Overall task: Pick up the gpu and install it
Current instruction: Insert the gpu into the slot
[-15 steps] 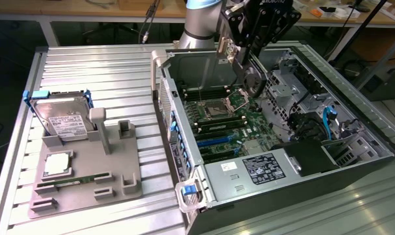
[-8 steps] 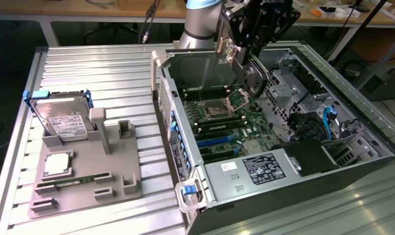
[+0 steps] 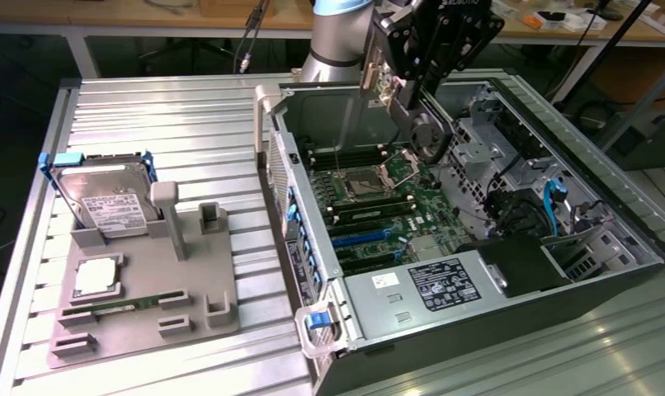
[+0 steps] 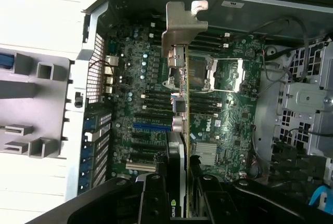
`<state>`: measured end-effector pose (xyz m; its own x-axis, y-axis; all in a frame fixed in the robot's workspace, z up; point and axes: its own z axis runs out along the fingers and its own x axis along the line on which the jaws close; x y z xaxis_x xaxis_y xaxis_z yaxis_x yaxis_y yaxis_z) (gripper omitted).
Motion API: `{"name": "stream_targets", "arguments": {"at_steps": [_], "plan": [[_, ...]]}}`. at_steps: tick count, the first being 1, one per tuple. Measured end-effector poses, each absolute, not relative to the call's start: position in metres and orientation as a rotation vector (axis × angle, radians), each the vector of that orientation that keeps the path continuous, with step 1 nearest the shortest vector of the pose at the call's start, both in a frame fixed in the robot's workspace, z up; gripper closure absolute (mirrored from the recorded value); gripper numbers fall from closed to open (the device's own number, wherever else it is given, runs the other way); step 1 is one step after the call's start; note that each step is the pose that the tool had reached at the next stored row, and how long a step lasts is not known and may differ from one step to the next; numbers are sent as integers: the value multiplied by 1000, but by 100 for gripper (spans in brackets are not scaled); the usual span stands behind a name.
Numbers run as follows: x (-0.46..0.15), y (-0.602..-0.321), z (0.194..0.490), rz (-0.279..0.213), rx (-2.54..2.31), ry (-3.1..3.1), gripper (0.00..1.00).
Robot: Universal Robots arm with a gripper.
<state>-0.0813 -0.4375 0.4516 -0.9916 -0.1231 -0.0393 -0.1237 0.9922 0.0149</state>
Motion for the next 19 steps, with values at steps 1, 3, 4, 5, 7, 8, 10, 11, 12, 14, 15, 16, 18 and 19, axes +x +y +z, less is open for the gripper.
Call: {"name": "stream_targets", "arguments": {"at_steps": [1, 3, 4, 5, 7, 8, 10, 11, 12, 14, 15, 16, 18, 19], "plan": [[-81, -437, 452, 27, -201, 3097, 73], [-81, -437, 452, 27, -214, 3096, 73], [-81, -437, 452, 27, -220, 3096, 73], [-81, -437, 452, 27, -227, 3095, 73], [-81, -437, 452, 28, -242, 3094, 73], [-81, -437, 452, 28, -248, 3094, 73], [-81, -437, 452, 28, -261, 3093, 73], [-81, -437, 452, 28, -268, 3092, 73], [-81, -437, 452, 28, -274, 3091, 73], [-81, -437, 452, 29, -288, 3090, 73], [-81, -437, 452, 29, -298, 3089, 73], [-81, -437, 452, 29, -304, 3089, 73], [-81, -437, 452, 30, -334, 3086, 73], [-81, -437, 452, 30, -349, 3084, 73]]}}
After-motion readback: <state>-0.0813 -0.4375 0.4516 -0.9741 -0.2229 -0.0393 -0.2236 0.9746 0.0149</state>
